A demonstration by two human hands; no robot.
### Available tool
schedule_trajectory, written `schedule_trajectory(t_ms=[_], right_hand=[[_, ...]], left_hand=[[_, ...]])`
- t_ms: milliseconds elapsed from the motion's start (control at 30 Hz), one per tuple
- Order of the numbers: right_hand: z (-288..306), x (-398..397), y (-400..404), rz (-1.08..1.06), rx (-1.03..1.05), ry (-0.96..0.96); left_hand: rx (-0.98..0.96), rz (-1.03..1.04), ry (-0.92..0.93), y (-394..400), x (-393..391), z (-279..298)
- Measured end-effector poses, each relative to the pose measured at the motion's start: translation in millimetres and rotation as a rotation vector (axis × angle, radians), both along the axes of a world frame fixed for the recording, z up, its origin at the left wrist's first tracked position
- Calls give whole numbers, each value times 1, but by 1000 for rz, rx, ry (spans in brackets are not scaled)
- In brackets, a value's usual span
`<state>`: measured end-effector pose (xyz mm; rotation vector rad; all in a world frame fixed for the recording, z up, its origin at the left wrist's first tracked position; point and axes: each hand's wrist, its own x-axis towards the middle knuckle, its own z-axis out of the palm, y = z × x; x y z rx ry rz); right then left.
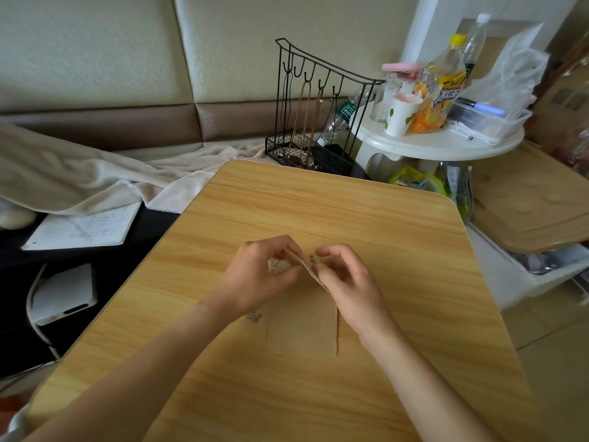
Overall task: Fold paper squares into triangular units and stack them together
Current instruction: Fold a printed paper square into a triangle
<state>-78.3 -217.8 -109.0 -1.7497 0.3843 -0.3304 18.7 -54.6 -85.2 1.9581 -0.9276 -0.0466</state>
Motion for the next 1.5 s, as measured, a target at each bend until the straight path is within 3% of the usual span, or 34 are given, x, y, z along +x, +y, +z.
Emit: schedule_trajectory(t_ms=[133, 300, 567, 833, 1267, 1500], right_hand=[[2, -2, 3, -11, -56, -39], [6, -6, 6, 71, -41, -79], [4, -3, 5, 59, 72, -61], [4, -1, 1, 38, 177, -96], [-4, 3, -3, -83, 220, -106], [-4, 3, -2, -108, 210, -109]], left_hand=[[61, 33, 230, 0, 2, 1], [91, -76, 370, 2, 3, 5], [-143, -9, 673, 1, 4, 7], [-21, -49, 624, 1, 4, 5], [-155, 97, 852, 2, 8, 5], [-171, 108, 850, 2, 8, 6]])
